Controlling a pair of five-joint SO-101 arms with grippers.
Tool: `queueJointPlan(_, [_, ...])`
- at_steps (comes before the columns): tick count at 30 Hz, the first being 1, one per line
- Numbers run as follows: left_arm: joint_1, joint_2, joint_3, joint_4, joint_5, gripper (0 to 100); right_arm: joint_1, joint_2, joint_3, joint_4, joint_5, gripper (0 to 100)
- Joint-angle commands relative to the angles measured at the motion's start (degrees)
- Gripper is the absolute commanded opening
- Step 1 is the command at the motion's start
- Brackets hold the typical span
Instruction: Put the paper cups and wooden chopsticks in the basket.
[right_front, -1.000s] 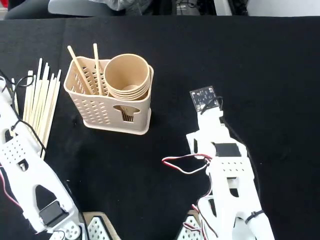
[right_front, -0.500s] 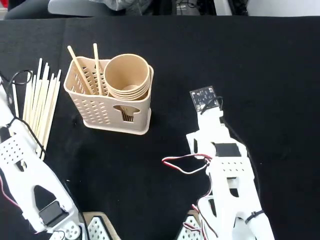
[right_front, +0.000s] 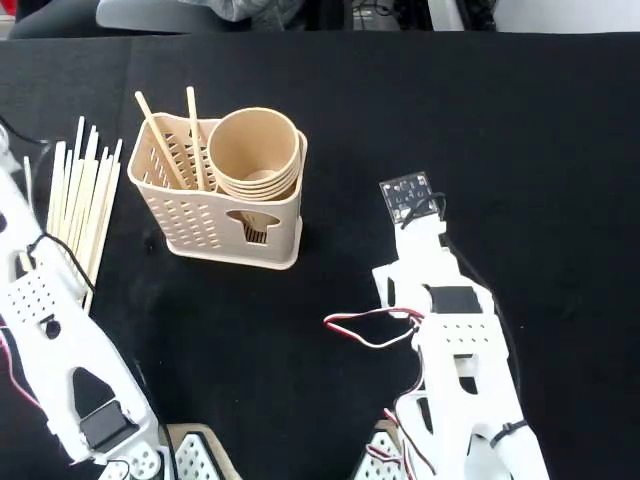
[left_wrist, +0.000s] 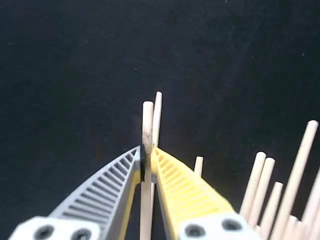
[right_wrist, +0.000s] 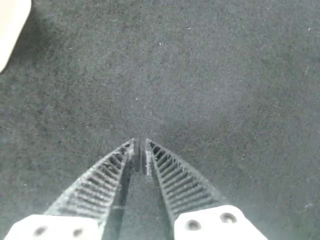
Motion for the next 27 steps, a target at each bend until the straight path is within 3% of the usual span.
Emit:
queueJointPlan(1, [0.4,1.1,0.2,-5.8,1.4,3,0.8,-0.3,-0.6,-1.1,0.4,2.8])
queueJointPlan(6, [-1.4,3.0,-0.1,-6.3,13.2,19,0.8,-0.3,-0.6,-1.1,0.4,2.8])
queueJointPlan(8, [-2.2,3.0,-0.1,-6.3,15.9,20,0.8,-0.3,-0.6,-1.1,0.4,2.8])
queueJointPlan(19, [-1.2,1.9,0.1,-2.2,8.5,21,0.8,-0.3,-0.6,-1.1,0.4,2.8])
queueJointPlan(27, [-1.3,5.5,5.4,-6.0,3.4,18,0.8,-0.3,-0.6,-1.1,0.4,2.8])
